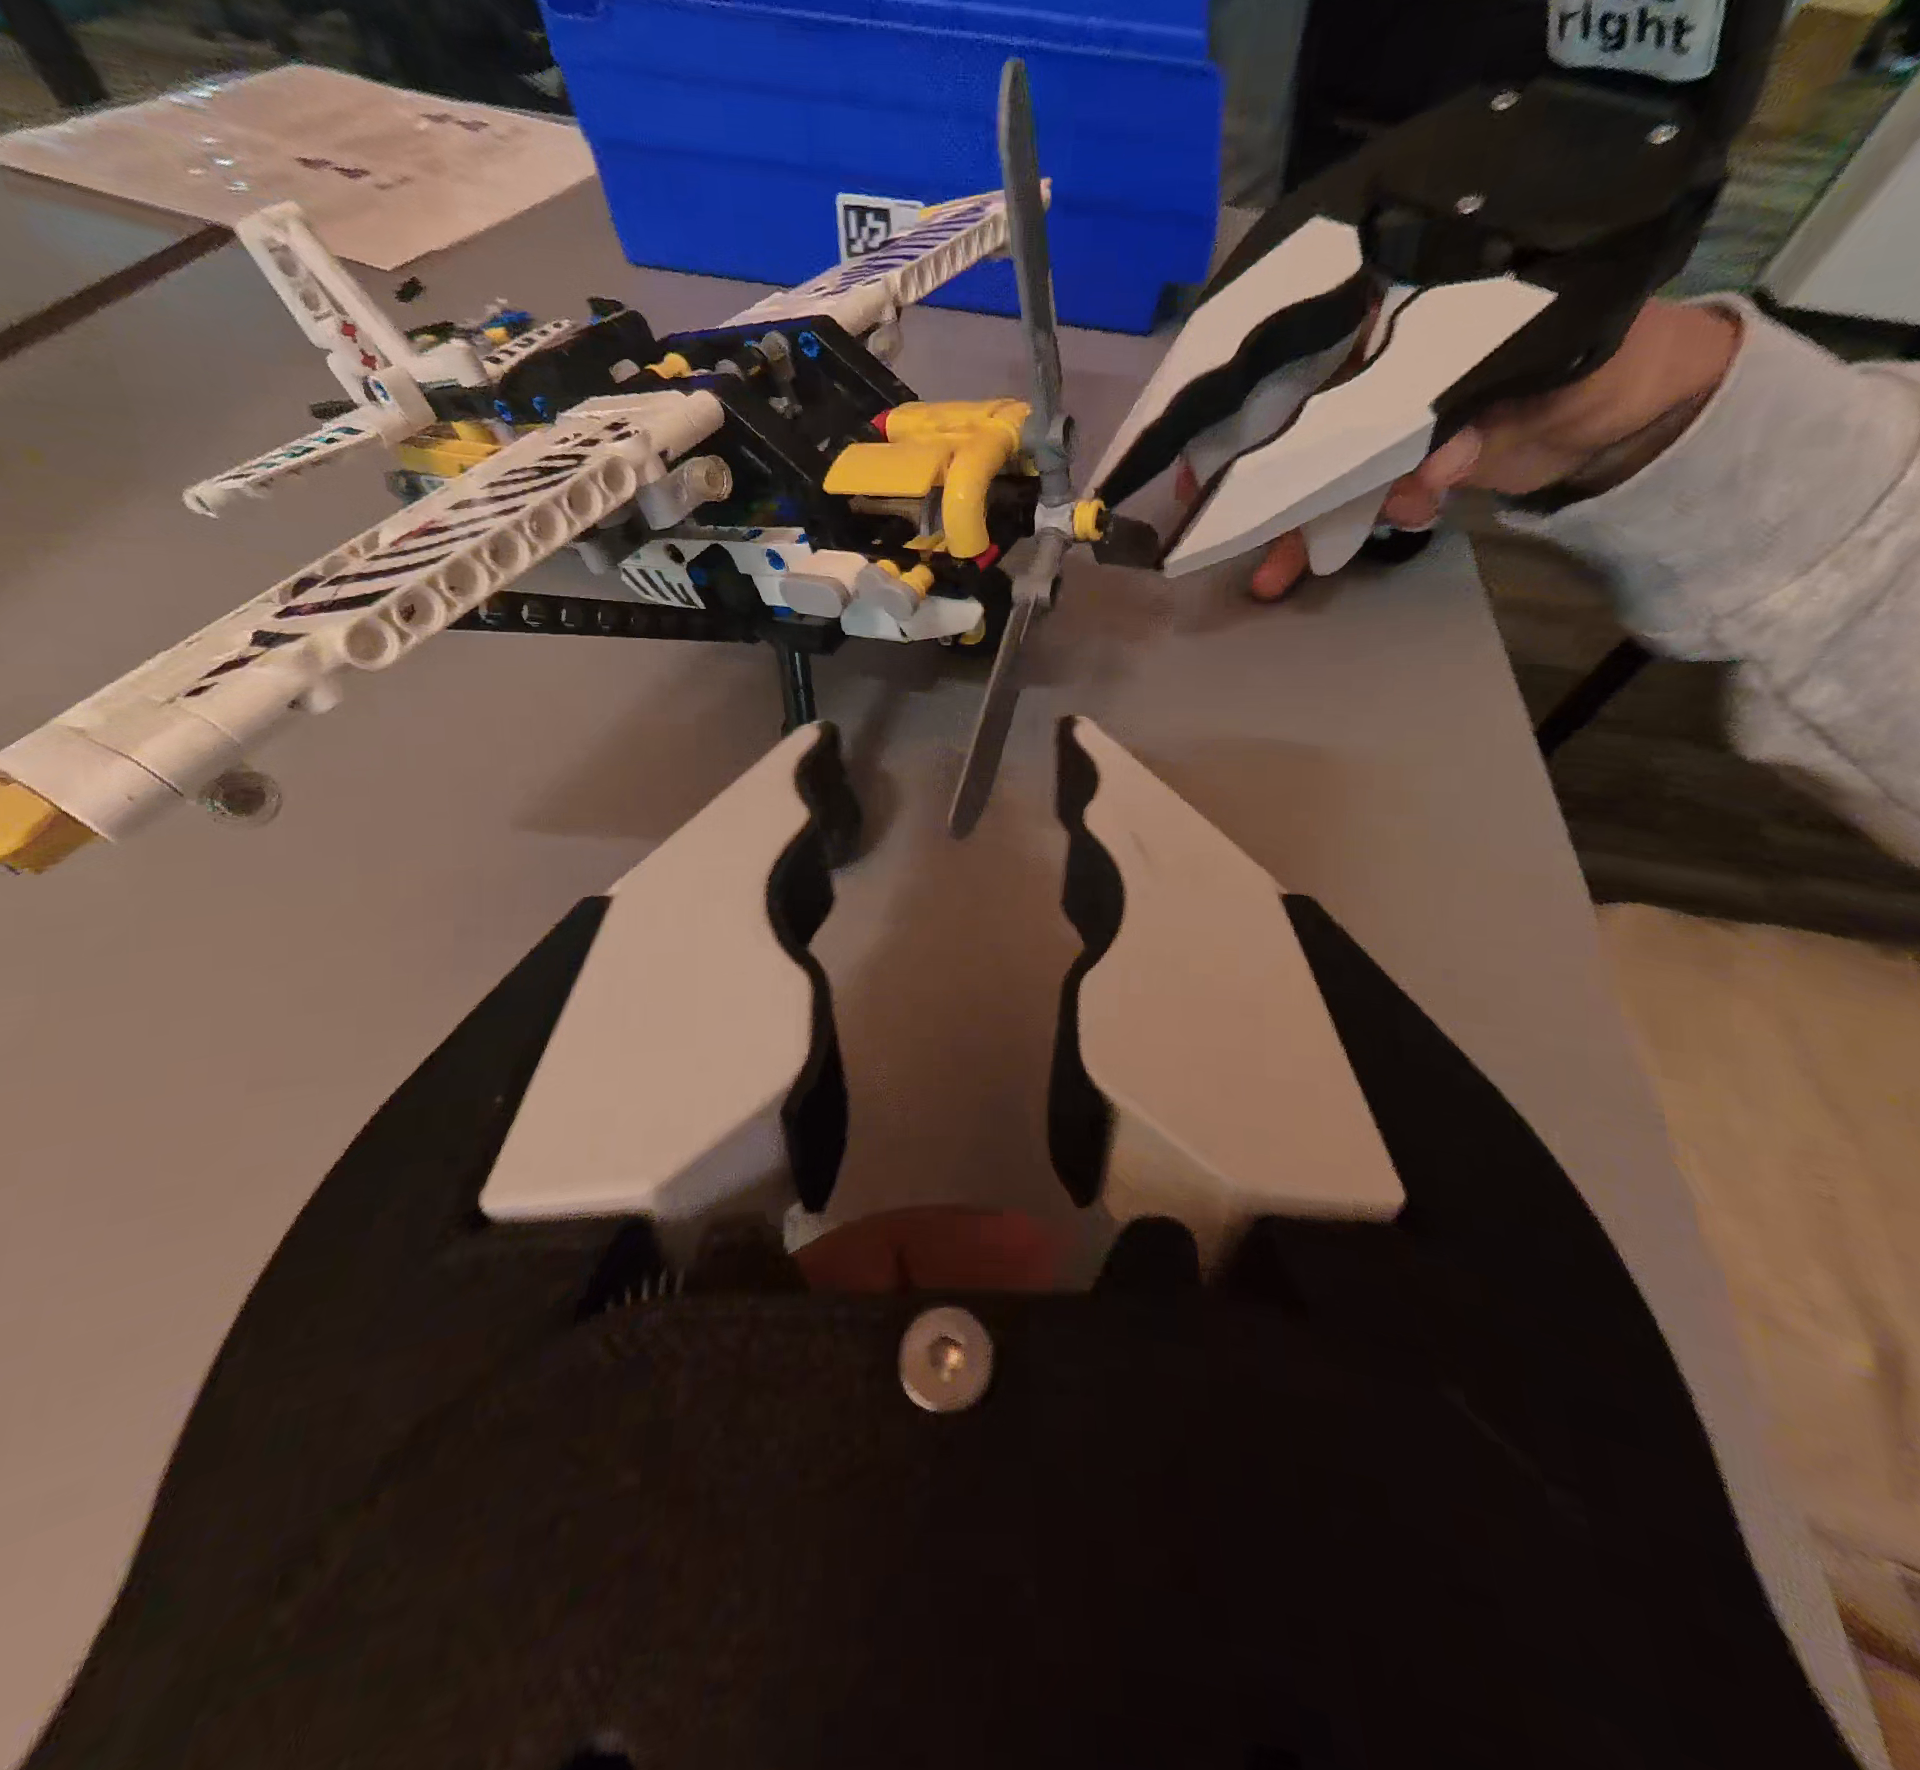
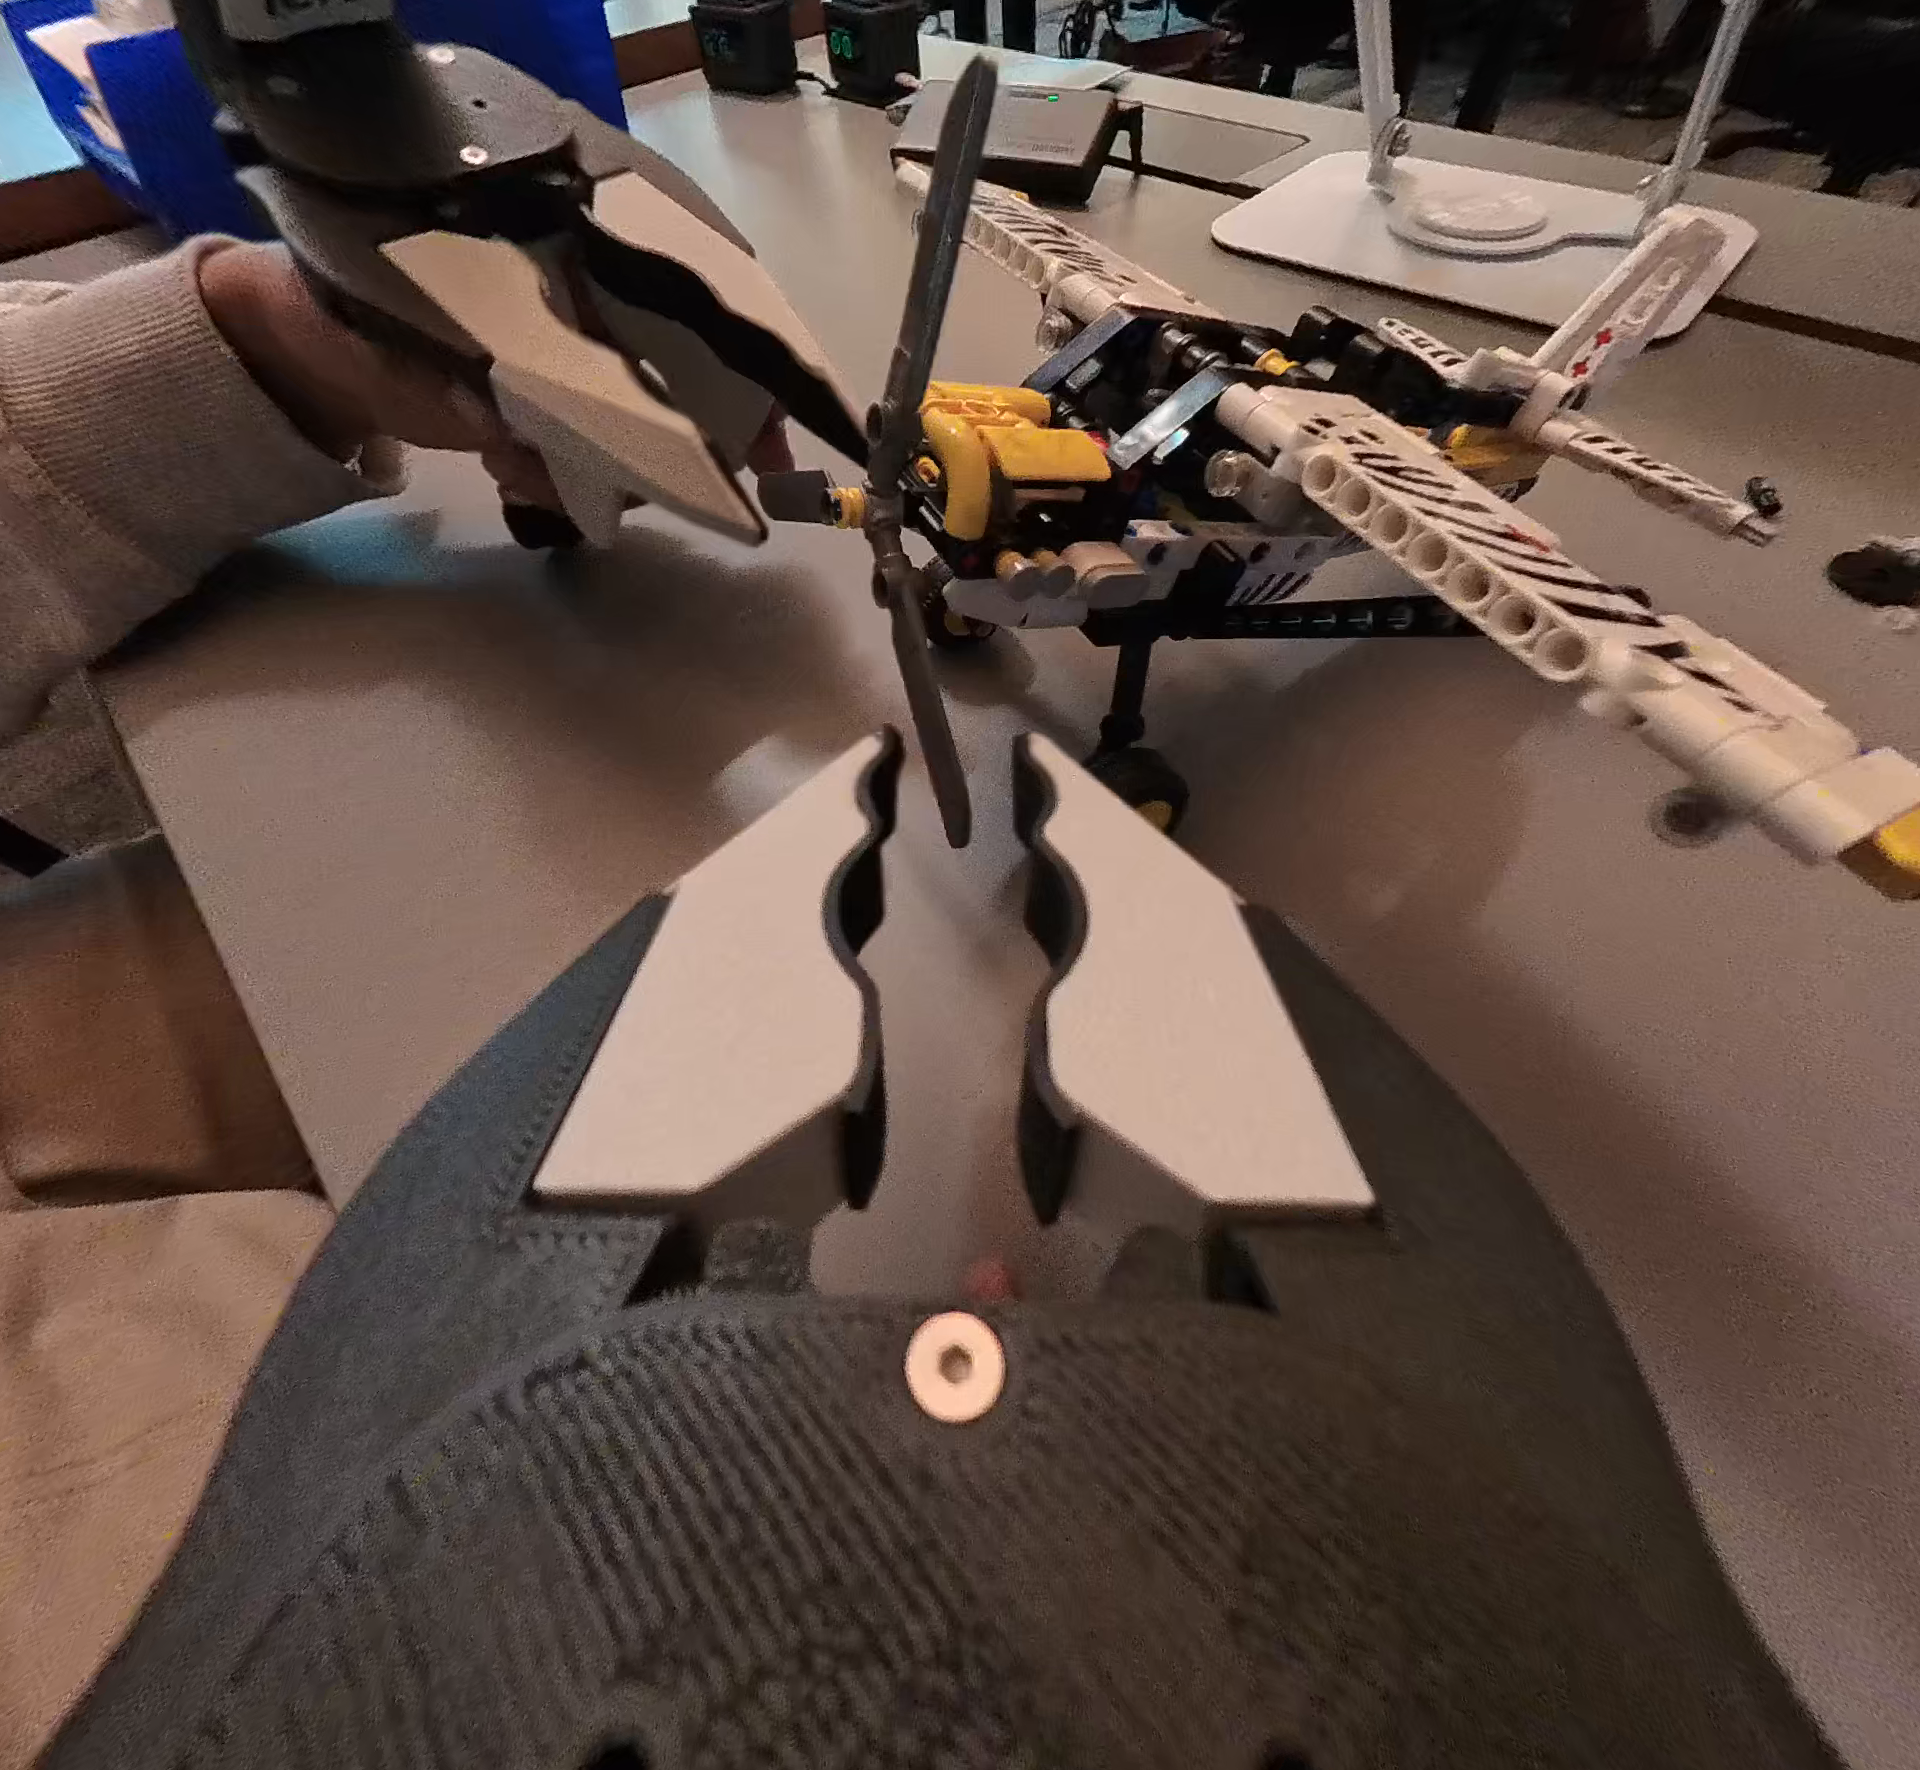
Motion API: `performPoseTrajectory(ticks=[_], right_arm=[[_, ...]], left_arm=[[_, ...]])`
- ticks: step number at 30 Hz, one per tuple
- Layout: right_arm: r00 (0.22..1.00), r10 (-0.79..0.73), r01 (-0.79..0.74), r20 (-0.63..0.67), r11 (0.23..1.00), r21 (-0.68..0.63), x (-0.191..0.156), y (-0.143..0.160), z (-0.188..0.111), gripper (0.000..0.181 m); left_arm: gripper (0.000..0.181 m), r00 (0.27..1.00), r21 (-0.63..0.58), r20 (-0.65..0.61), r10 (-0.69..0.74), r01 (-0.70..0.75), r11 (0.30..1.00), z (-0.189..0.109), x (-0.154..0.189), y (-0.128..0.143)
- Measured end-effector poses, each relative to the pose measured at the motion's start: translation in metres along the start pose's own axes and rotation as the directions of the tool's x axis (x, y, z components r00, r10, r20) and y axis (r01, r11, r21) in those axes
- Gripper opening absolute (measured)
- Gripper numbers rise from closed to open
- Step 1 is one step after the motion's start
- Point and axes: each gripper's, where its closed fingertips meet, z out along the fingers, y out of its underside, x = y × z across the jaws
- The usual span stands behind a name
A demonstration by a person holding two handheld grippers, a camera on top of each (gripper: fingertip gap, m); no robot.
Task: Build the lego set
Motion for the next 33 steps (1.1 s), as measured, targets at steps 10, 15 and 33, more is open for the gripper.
performPoseTrajectory(ticks=[10, 15, 33], right_arm=[[0.997, -0.059, 0.06, 0.051, 0.998, -0.006, -0.009, 0.002, -0.001, 0.002], [0.987, -0.089, 0.091, 0.135, 0.996, -0.007, -0.026, 0.005, -0.007, 0.002], [0.999, 0.03, -0.031, 0.01, 0.991, 0.128, 0.007, -0.009, -0.032, 0.042]], left_arm=[[0.004, 0.995, 0.01, -0.095, 0.022, -0.022, 1.0, -0.006, 0.011, 0.001], [0.003, 0.986, -0.005, -0.162, 0.036, -0.037, 0.999, -0.014, 0.027, 0.006], [0.046, 0.998, 0.127, -0.05, -0.035, 0.042, 0.991, -0.034, 0.002, -0.015]])
